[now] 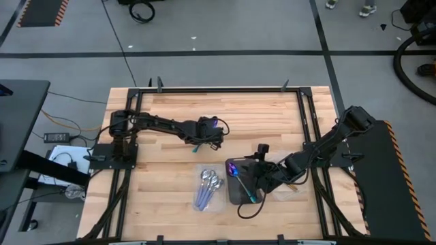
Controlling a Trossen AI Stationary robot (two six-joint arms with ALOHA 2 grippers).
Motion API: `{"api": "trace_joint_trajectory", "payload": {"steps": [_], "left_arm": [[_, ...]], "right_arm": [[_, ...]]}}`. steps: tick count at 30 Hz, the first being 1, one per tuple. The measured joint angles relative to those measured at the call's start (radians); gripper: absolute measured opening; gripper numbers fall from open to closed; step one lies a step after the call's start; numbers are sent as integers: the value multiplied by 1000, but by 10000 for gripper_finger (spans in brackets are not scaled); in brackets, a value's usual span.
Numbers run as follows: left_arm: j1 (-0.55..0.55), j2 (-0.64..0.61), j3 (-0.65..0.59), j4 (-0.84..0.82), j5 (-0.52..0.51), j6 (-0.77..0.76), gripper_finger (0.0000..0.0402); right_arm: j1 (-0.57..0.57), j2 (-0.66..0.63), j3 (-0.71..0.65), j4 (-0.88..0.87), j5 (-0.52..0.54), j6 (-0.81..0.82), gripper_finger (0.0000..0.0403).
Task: Sort silverware by color (type)
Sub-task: Put the blue spoon into the black bin
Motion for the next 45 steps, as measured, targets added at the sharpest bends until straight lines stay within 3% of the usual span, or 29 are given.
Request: {"api": "trace_joint_trajectory", "payload": {"steps": [9, 15, 22, 31, 37, 45], "left_arm": [[-13, -8, 1, 71, -23, 108, 17], [-69, -75, 1, 75, -115, 160, 17], [-133, -150, 4, 223, -207, 259, 17], [-190, -180, 2, 480, -217, 413, 17], [-220, -178, 2, 606, -217, 453, 17], [-247, -177, 2, 852, -220, 597, 17]], "right_arm": [[15, -79, 0, -85, 93, 23, 203], [18, -141, 0, -217, 172, 114, 203], [15, -183, 0, -189, 264, 95, 203], [-16, -294, 0, -121, 151, -51, 203], [-16, -383, 0, -113, 54, -38, 203], [-31, -393, 0, 4, 2, -61, 204]]}}
